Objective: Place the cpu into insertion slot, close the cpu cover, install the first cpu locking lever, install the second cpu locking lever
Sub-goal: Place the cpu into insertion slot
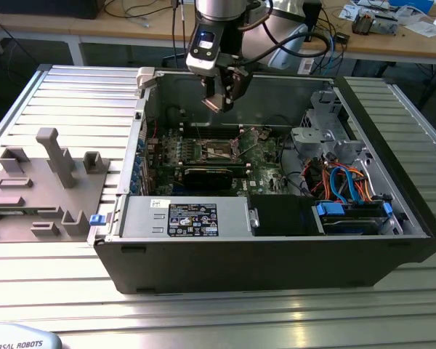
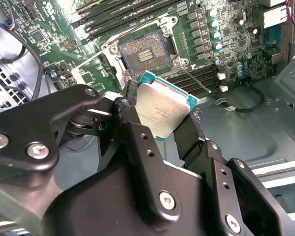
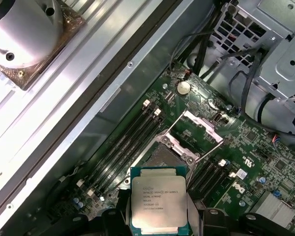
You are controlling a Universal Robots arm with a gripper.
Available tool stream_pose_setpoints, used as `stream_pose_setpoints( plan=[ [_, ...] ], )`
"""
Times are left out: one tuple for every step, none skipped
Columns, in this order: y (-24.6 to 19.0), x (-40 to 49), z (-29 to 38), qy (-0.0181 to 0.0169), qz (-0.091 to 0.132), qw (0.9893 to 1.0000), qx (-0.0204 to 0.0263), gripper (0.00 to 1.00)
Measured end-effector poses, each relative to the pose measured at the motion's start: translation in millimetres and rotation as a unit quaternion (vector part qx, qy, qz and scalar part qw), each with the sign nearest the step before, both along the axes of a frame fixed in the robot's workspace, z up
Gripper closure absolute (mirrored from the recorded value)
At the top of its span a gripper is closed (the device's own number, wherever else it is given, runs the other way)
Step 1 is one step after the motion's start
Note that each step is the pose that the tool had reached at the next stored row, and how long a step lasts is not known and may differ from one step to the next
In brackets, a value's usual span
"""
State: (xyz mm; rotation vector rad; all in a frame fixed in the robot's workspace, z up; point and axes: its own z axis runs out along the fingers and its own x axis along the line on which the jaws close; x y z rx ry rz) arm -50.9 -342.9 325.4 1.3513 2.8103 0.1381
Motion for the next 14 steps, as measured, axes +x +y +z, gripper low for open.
stream_pose_setpoints(
  plan=[
    [0.0, 0.0, 0.0, 0.0000, -0.002, 1.0000, 0.0000, 0.46],
    [0.0, 0.0, -0.1, 0.0000, -0.005, 1.0000, 0.0000, 0.46],
    [0.0, 0.0, -0.1, 0.0000, -0.007, 1.0000, 0.0000, 0.46],
    [0.0, 0.0, -0.1, 0.0000, -0.009, 1.0000, 0.0000, 0.46],
    [0.0, 0.0, -0.1, 0.0000, -0.012, 0.9999, 0.0000, 0.46],
    [0.0, 0.0, -0.1, 0.0000, -0.014, 0.9999, 0.0000, 0.46],
    [0.0, 0.0, -0.2, 0.0000, -0.016, 0.9999, 0.0000, 0.46],
    [0.0, 0.0, -0.2, 0.0000, -0.018, 0.9998, 0.0000, 0.46],
    [0.0, 0.0, -0.2, 0.0000, -0.020, 0.9998, 0.0000, 0.46],
    [0.0, 0.0, -0.2, 0.0000, -0.022, 0.9998, 0.0000, 0.46],
    [0.0, 0.0, -0.2, 0.0000, -0.024, 0.9997, 0.0000, 0.46],
    [0.0, 0.0, -0.2, 0.0000, -0.026, 0.9996, 0.0000, 0.46],
    [0.0, 0.0, -0.2, 0.0000, -0.029, 0.9996, 0.0000, 0.46],
    [0.0, 0.0, -0.3, 0.0000, -0.031, 0.9995, 0.0000, 0.46]
  ],
)
